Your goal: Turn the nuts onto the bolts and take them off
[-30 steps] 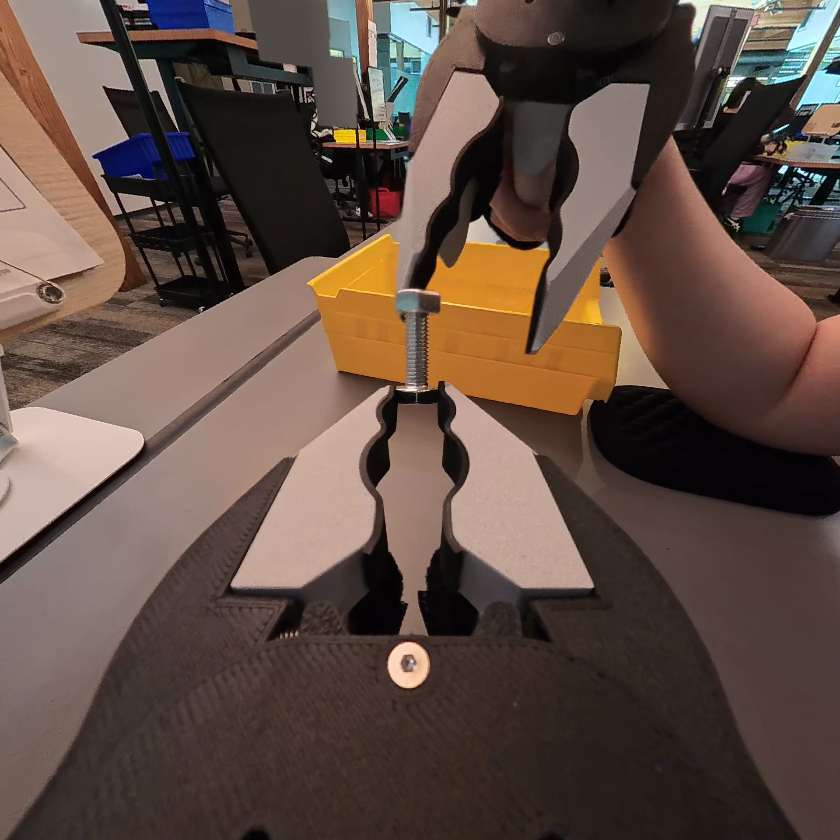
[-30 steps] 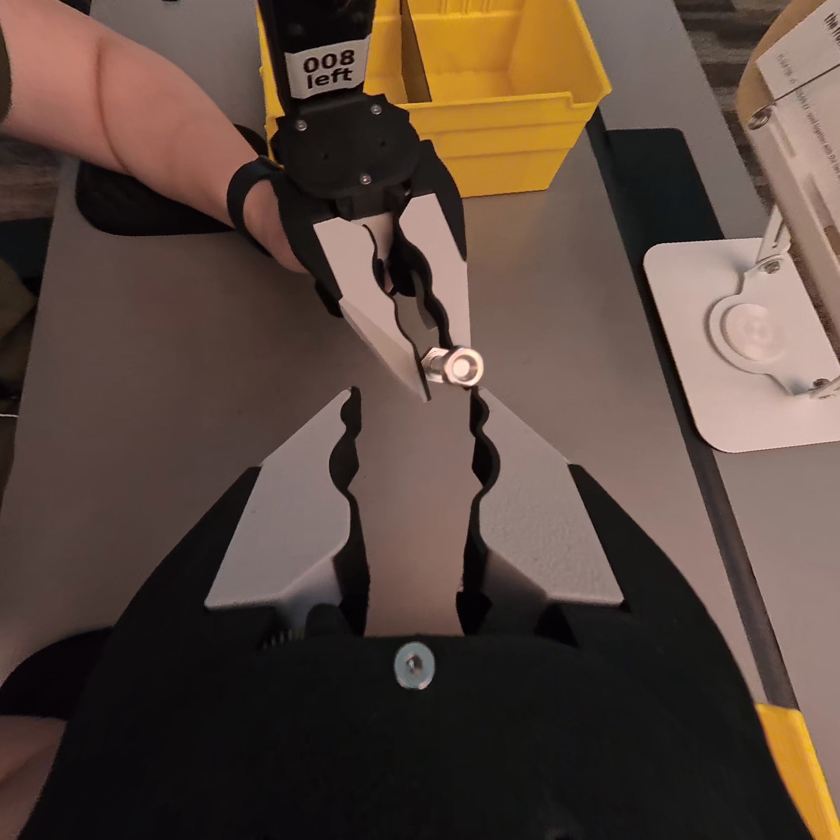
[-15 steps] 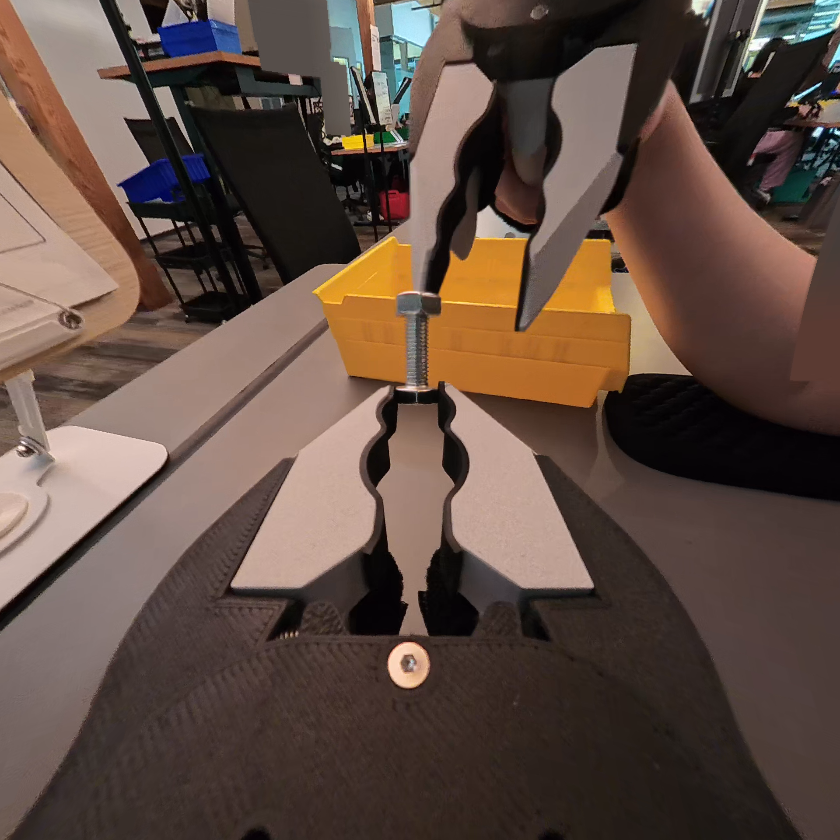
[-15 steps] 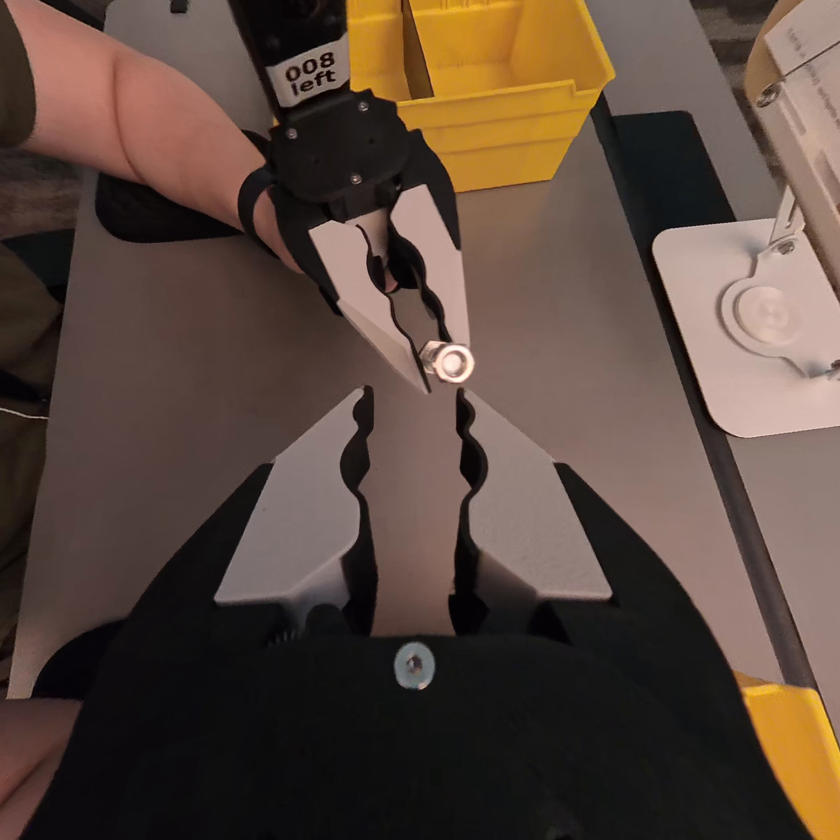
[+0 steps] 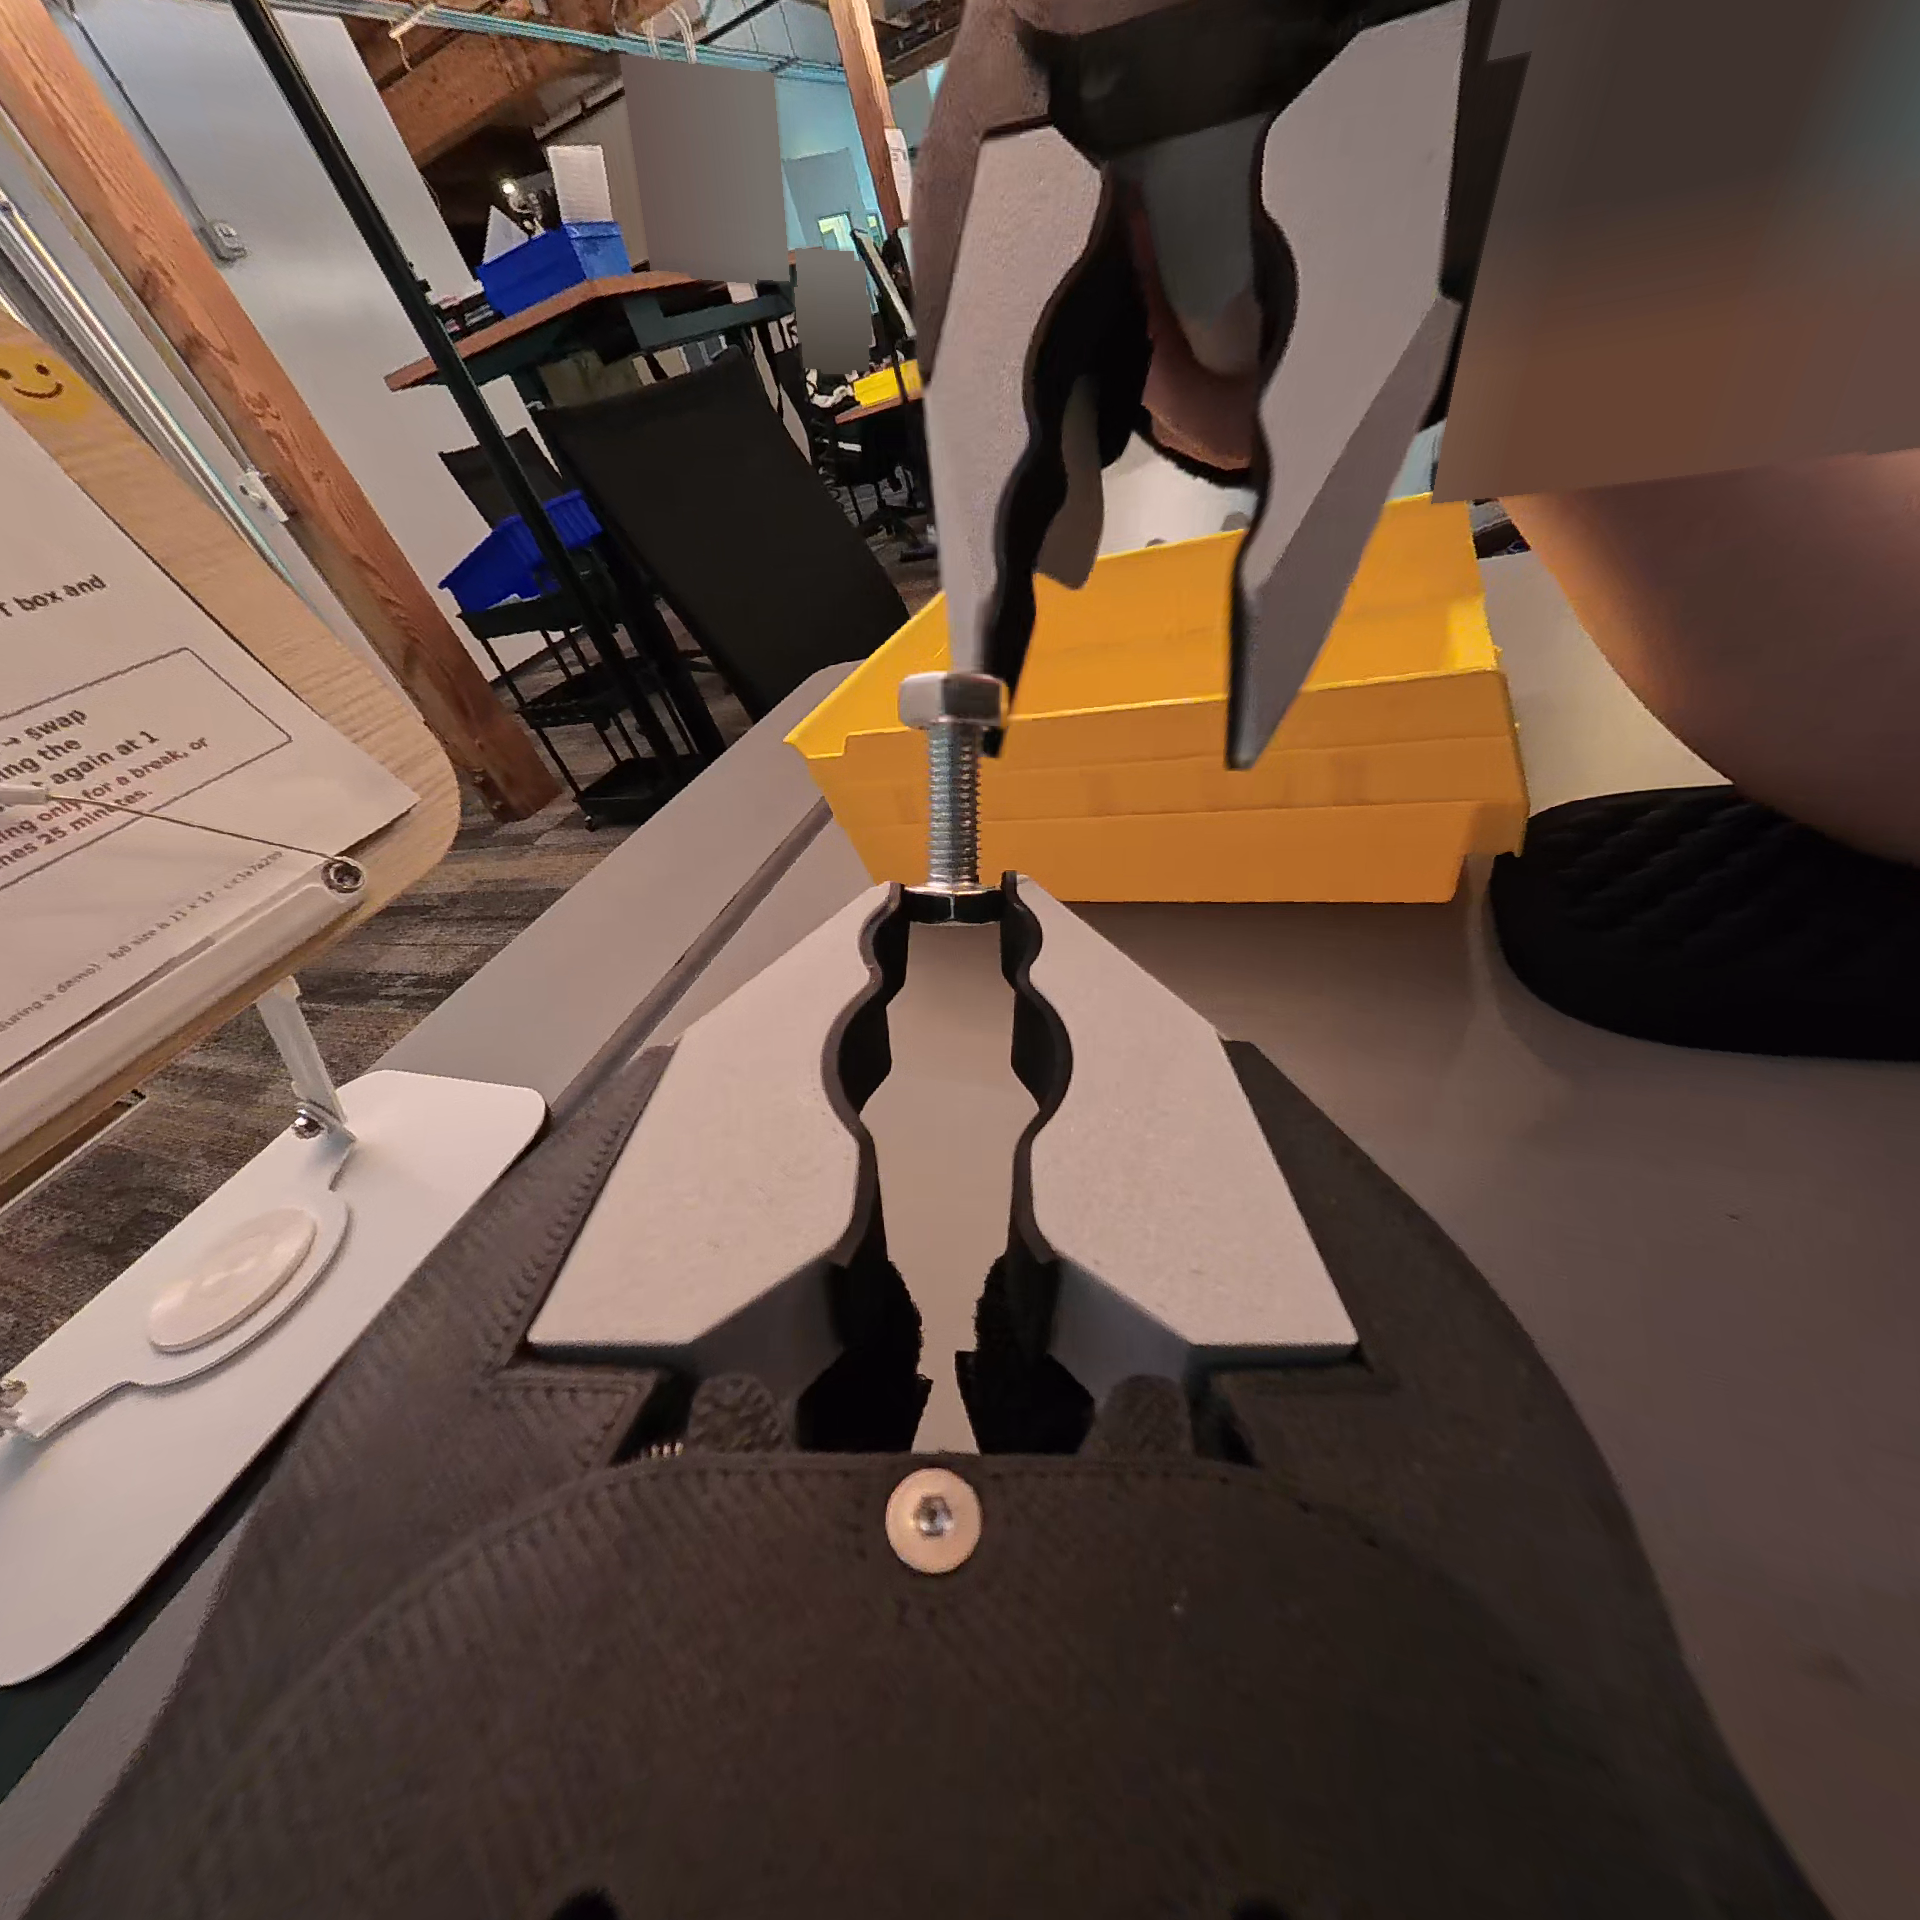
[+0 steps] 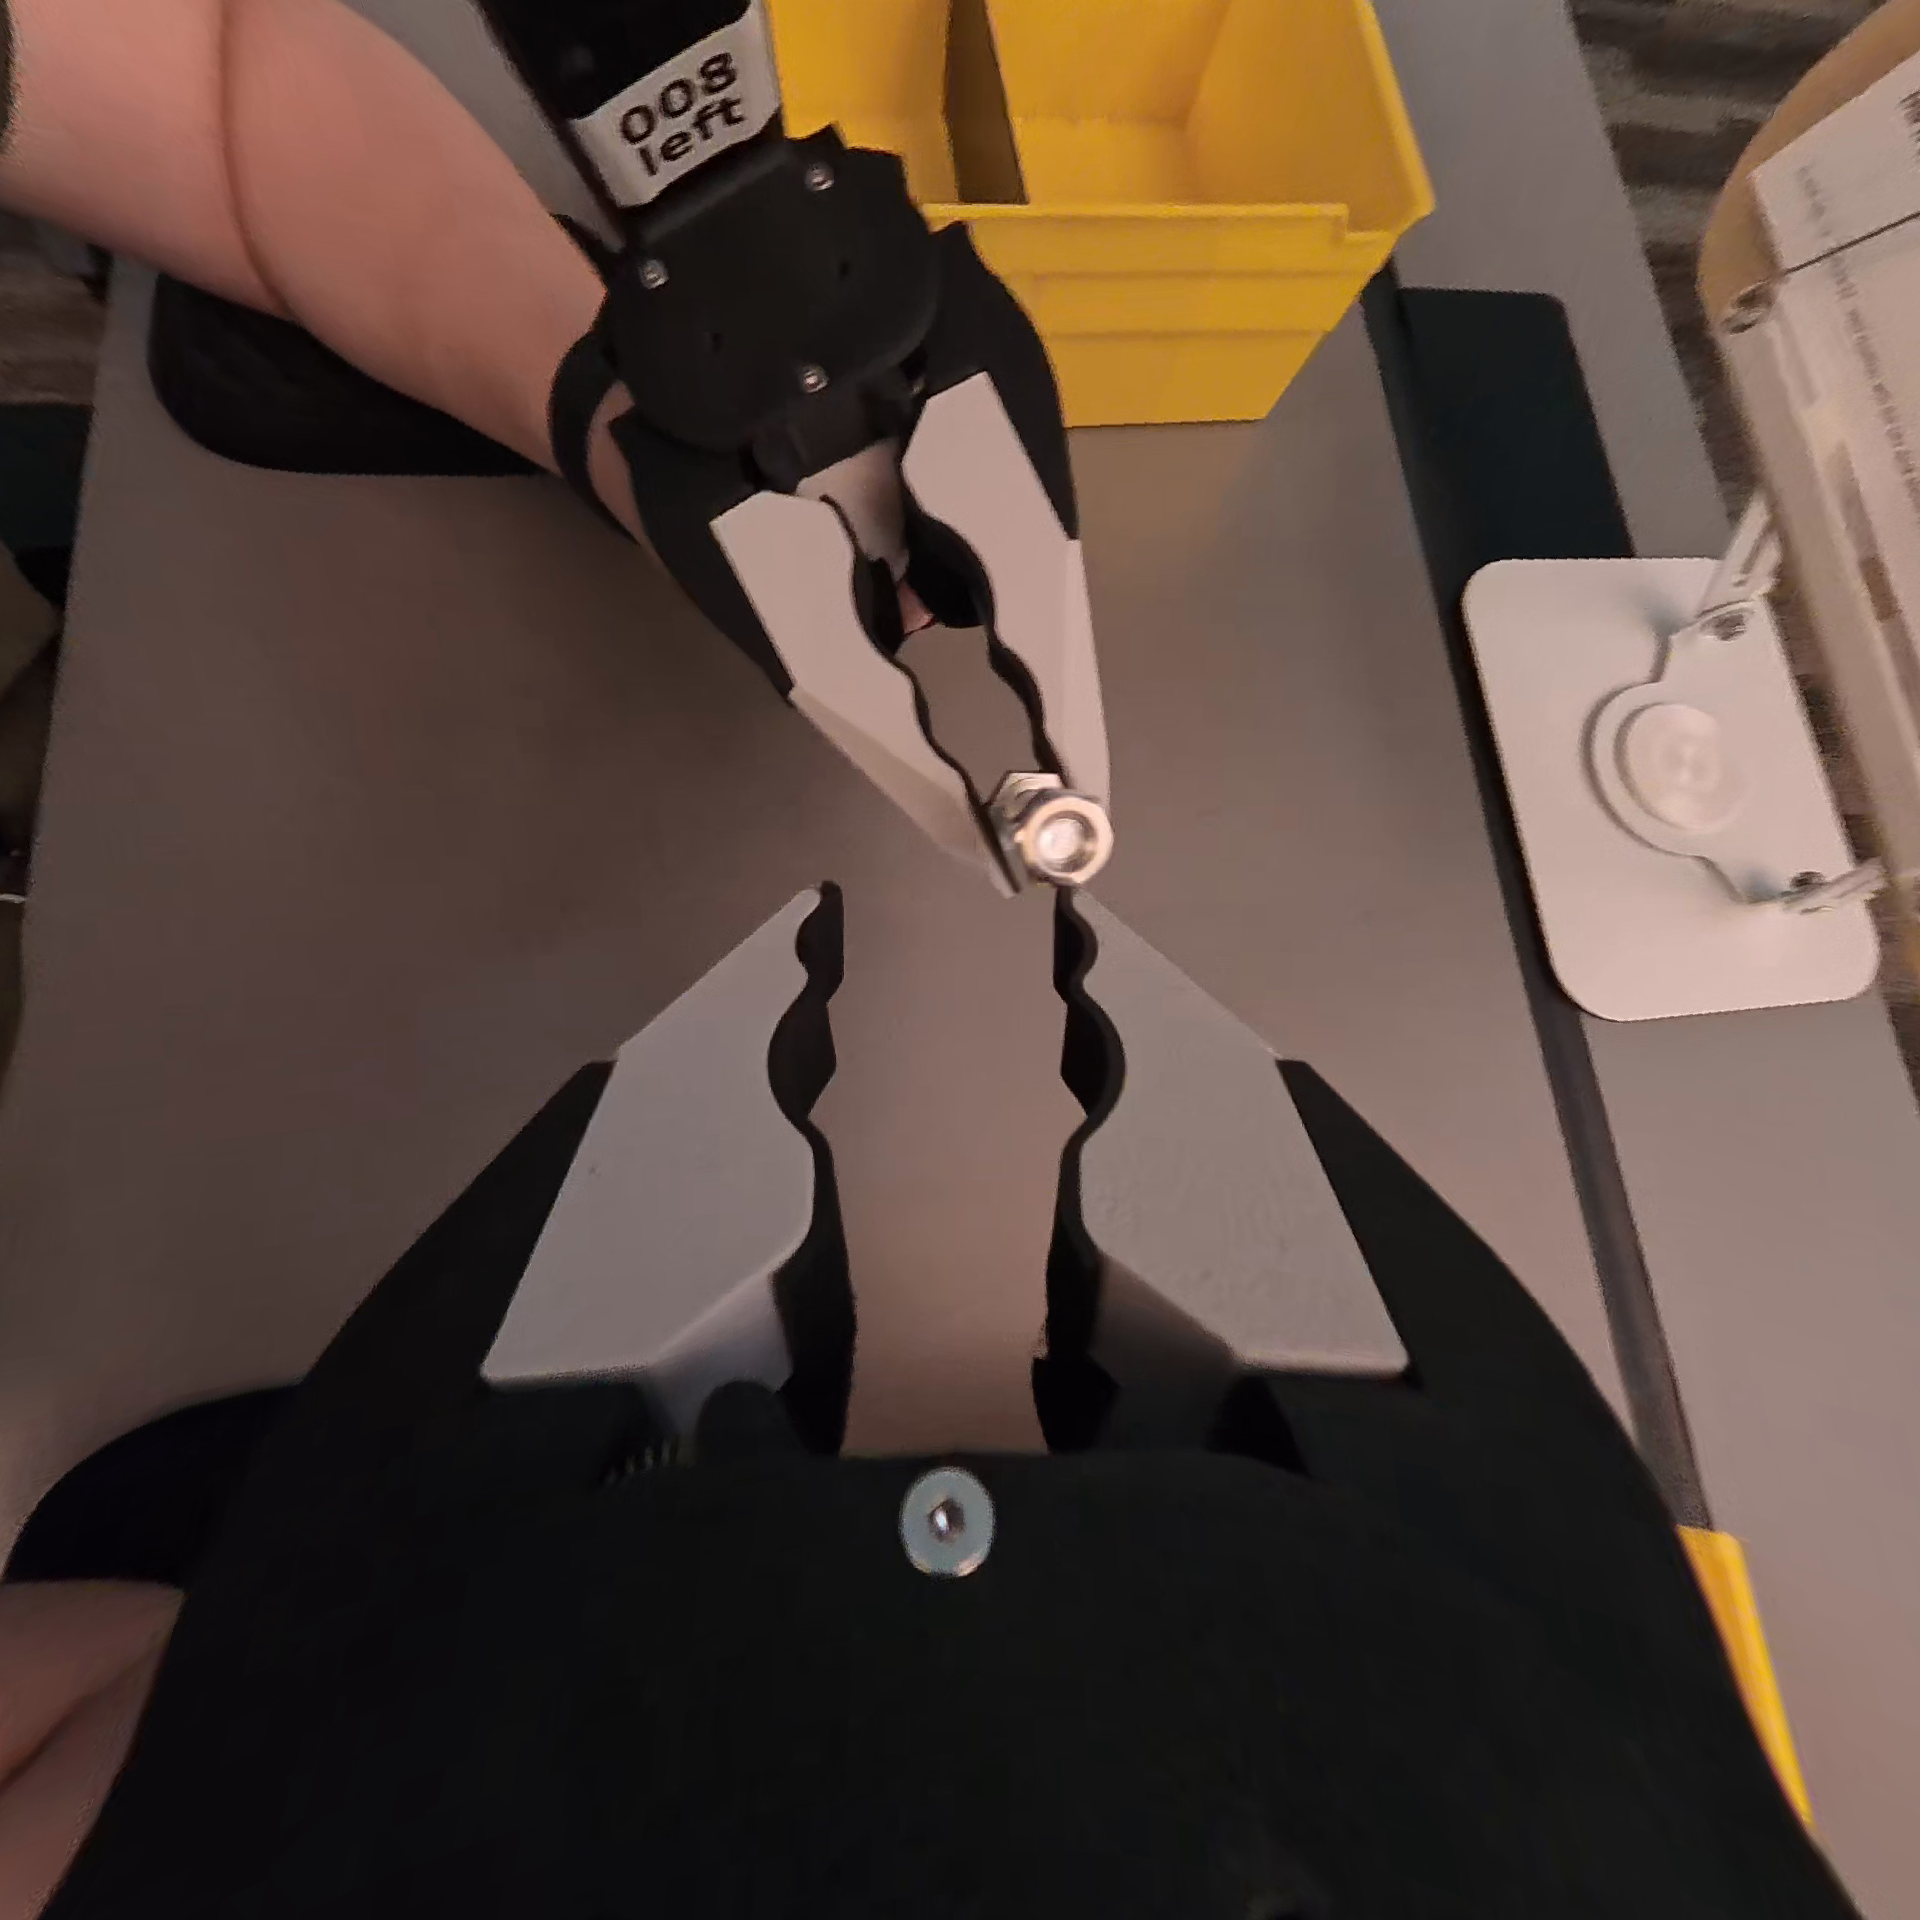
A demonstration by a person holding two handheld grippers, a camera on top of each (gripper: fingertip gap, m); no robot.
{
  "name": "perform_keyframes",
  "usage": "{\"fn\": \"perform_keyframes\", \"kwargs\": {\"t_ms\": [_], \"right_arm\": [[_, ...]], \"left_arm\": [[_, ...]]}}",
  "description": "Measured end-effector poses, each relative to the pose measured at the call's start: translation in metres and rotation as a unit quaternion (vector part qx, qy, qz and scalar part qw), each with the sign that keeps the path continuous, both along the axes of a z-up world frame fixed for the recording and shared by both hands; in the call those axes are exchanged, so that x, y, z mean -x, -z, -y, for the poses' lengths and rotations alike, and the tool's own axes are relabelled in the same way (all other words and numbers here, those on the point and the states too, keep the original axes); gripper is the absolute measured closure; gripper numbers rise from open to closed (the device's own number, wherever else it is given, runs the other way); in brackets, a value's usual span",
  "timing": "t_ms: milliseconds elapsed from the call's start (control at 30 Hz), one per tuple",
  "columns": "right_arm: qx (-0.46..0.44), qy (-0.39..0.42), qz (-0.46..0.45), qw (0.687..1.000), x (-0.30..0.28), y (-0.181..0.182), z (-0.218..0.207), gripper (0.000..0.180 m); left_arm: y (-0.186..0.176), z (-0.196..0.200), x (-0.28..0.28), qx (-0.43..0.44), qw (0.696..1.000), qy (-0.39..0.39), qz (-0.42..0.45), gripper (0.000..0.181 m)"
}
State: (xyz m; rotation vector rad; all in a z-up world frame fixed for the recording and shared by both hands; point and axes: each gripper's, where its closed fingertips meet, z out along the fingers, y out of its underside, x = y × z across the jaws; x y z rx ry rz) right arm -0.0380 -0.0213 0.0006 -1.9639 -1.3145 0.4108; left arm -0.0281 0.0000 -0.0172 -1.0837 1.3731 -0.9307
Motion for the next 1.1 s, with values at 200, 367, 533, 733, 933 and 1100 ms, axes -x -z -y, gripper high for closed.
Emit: {"fn": "perform_keyframes", "kwargs": {"t_ms": [200, 367, 533, 733, 933, 1100], "right_arm": [[-0.018, 0.006, 0.007, 1.000, 0.006, 0.001, -0.008, 0.125], [0.011, 0.014, 0.010, 1.000, -0.005, 0.003, 0.000, 0.145], [-0.024, 0.027, -0.016, 0.999, 0.002, -0.009, -0.014, 0.125], [0.015, -0.009, 0.011, 1.000, 0.002, 0.004, 0.007, 0.147], [-0.029, 0.038, 0.001, 0.999, -0.004, -0.006, -0.017, 0.128], [-0.005, 0.006, 0.016, 1.000, 0.001, 0.001, -0.002, 0.140]], "left_arm": [[-0.001, -0.002, 0.000, 0.005, 1.000, -0.003, 0.002, 0.165], [-0.002, -0.004, 0.001, 0.012, 1.000, -0.006, 0.005, 0.165], [-0.002, -0.003, 0.001, 0.009, 1.000, -0.005, 0.006, 0.165], [-0.003, -0.004, 0.002, 0.027, 1.000, -0.003, 0.010, 0.165], [-0.003, 0.000, 0.001, 0.009, 1.000, -0.002, 0.008, 0.165], [-0.003, -0.003, 0.002, 0.017, 1.000, -0.004, 0.008, 0.165]]}}
